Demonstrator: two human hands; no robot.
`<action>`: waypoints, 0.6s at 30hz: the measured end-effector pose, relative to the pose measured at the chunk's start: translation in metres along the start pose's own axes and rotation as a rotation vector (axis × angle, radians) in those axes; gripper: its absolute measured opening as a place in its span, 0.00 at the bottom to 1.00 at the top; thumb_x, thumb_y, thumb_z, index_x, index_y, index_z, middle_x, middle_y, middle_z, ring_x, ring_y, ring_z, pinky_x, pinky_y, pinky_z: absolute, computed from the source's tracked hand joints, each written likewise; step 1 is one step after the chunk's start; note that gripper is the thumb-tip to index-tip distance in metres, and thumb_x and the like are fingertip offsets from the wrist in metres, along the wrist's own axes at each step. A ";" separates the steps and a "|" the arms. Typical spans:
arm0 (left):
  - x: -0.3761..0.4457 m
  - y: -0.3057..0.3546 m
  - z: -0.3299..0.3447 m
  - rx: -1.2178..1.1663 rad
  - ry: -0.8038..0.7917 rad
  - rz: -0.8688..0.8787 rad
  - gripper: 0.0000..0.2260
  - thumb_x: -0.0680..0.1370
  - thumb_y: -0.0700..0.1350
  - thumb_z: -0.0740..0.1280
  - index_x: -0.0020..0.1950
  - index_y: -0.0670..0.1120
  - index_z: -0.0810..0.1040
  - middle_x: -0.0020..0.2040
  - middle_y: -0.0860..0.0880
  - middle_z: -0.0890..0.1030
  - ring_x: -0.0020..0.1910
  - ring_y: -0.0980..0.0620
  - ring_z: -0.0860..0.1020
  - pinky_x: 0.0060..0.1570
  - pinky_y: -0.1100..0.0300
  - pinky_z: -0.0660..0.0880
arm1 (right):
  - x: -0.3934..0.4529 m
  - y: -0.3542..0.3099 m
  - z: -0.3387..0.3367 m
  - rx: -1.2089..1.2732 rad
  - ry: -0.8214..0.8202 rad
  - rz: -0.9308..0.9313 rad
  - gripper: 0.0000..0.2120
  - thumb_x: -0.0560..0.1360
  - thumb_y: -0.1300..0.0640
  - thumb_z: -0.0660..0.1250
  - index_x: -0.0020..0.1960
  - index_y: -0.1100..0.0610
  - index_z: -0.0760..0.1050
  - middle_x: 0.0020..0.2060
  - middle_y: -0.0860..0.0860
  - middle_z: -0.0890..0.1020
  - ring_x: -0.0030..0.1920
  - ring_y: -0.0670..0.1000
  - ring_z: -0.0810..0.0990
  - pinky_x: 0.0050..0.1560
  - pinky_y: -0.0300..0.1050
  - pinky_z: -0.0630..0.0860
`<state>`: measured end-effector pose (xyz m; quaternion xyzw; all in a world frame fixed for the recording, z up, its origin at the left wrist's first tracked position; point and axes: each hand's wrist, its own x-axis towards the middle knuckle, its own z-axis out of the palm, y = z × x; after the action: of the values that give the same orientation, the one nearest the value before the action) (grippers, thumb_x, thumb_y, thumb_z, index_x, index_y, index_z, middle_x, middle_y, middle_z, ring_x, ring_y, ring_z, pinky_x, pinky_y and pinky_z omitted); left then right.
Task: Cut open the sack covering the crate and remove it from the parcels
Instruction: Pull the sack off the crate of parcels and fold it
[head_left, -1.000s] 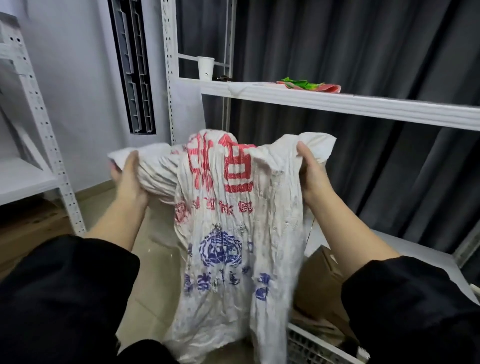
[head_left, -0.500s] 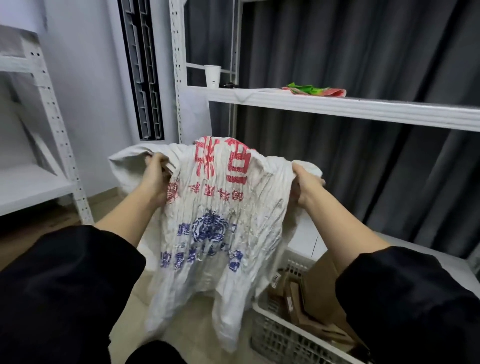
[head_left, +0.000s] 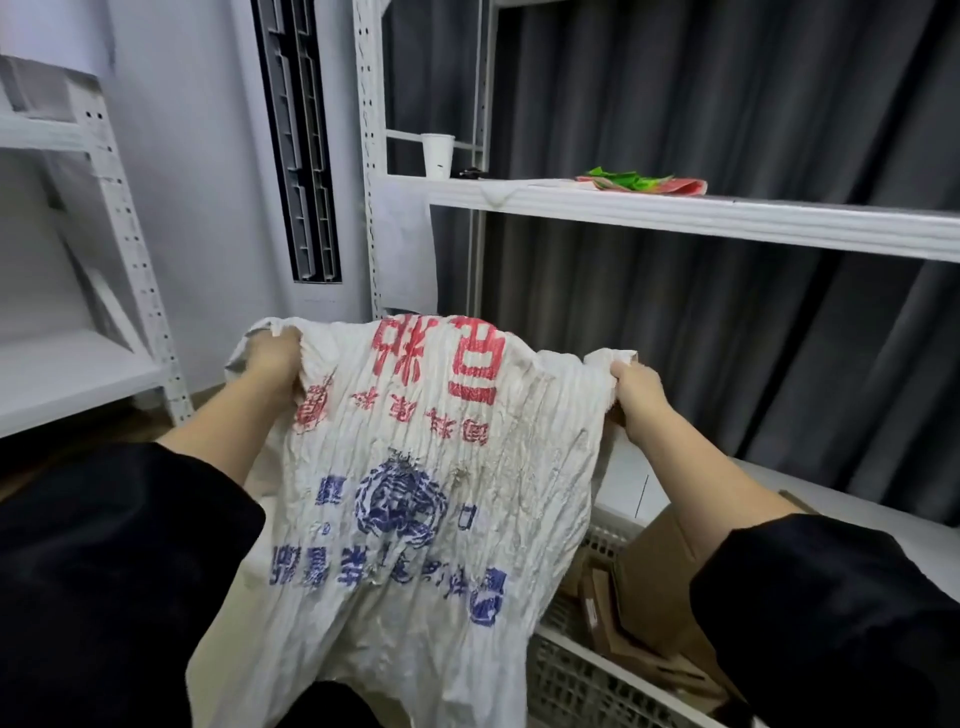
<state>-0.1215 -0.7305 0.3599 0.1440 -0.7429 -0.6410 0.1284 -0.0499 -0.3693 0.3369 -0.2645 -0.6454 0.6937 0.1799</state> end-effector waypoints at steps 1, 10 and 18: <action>0.005 -0.004 -0.004 0.123 0.043 0.077 0.11 0.82 0.46 0.55 0.51 0.40 0.71 0.36 0.37 0.76 0.21 0.49 0.79 0.20 0.65 0.72 | -0.002 0.000 -0.001 -0.024 0.020 -0.052 0.08 0.77 0.62 0.56 0.44 0.55 0.73 0.32 0.51 0.71 0.33 0.49 0.69 0.32 0.41 0.65; 0.005 -0.005 -0.032 0.120 0.401 0.034 0.21 0.83 0.49 0.52 0.66 0.34 0.70 0.67 0.35 0.72 0.66 0.36 0.71 0.64 0.49 0.67 | 0.004 0.004 -0.008 0.161 0.149 -0.106 0.14 0.77 0.56 0.58 0.53 0.62 0.78 0.38 0.50 0.77 0.40 0.52 0.76 0.40 0.43 0.71; 0.016 -0.005 -0.021 -0.597 0.043 -0.081 0.17 0.78 0.52 0.58 0.61 0.45 0.76 0.57 0.46 0.81 0.55 0.45 0.80 0.58 0.48 0.76 | -0.006 -0.002 -0.006 0.294 0.128 0.155 0.25 0.76 0.53 0.64 0.69 0.58 0.61 0.50 0.57 0.81 0.45 0.56 0.83 0.41 0.53 0.83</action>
<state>-0.1282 -0.7568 0.3585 0.1430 -0.5123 -0.8325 0.1551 -0.0417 -0.3677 0.3399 -0.3280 -0.5018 0.7742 0.2032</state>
